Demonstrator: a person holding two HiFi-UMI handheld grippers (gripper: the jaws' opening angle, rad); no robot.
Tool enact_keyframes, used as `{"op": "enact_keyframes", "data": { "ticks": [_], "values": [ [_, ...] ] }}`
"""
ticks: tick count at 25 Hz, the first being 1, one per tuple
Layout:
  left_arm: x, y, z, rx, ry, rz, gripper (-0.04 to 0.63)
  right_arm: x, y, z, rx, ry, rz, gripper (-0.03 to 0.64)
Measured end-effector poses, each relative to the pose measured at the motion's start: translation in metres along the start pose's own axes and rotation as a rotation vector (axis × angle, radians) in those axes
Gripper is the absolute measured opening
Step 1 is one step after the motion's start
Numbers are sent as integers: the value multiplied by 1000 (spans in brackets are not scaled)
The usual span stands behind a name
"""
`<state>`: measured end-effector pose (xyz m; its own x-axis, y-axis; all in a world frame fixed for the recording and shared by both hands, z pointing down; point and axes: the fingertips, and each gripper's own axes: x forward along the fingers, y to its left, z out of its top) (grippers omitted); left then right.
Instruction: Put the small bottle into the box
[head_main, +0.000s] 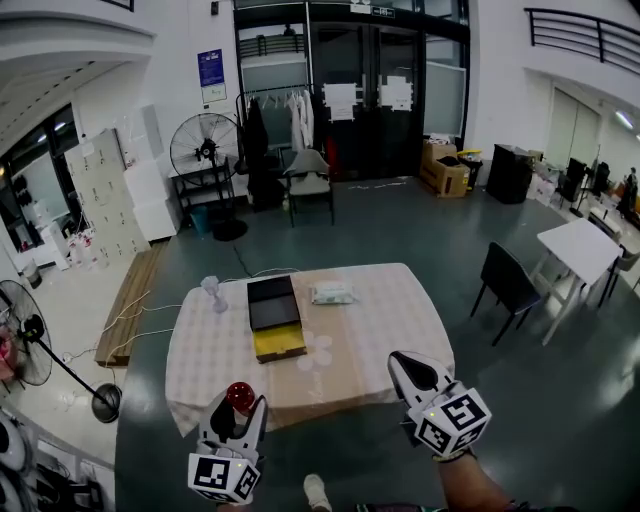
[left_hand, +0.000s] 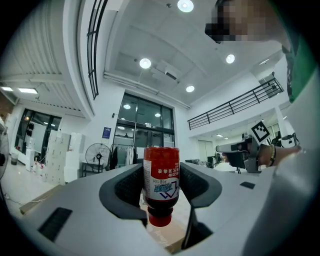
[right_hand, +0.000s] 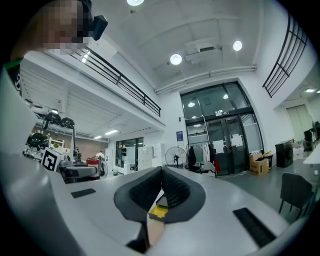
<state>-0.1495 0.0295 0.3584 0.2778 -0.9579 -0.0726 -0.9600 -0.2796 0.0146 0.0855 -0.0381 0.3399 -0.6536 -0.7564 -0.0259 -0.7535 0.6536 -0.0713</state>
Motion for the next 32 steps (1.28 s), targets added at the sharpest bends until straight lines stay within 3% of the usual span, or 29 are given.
{"op": "enact_keyframes", "data": {
  "ticks": [15, 21, 32],
  "values": [
    [90, 98, -9, -26, 64, -110, 239, 139, 2, 15, -4, -3, 0, 8],
    [106, 139, -31, -46, 68, -138, 239, 180, 13, 0, -8, 15, -18, 8],
    [134, 162, -50, -79, 89, -161, 239, 217, 6, -7, -17, 40, -19, 8]
  ]
}}
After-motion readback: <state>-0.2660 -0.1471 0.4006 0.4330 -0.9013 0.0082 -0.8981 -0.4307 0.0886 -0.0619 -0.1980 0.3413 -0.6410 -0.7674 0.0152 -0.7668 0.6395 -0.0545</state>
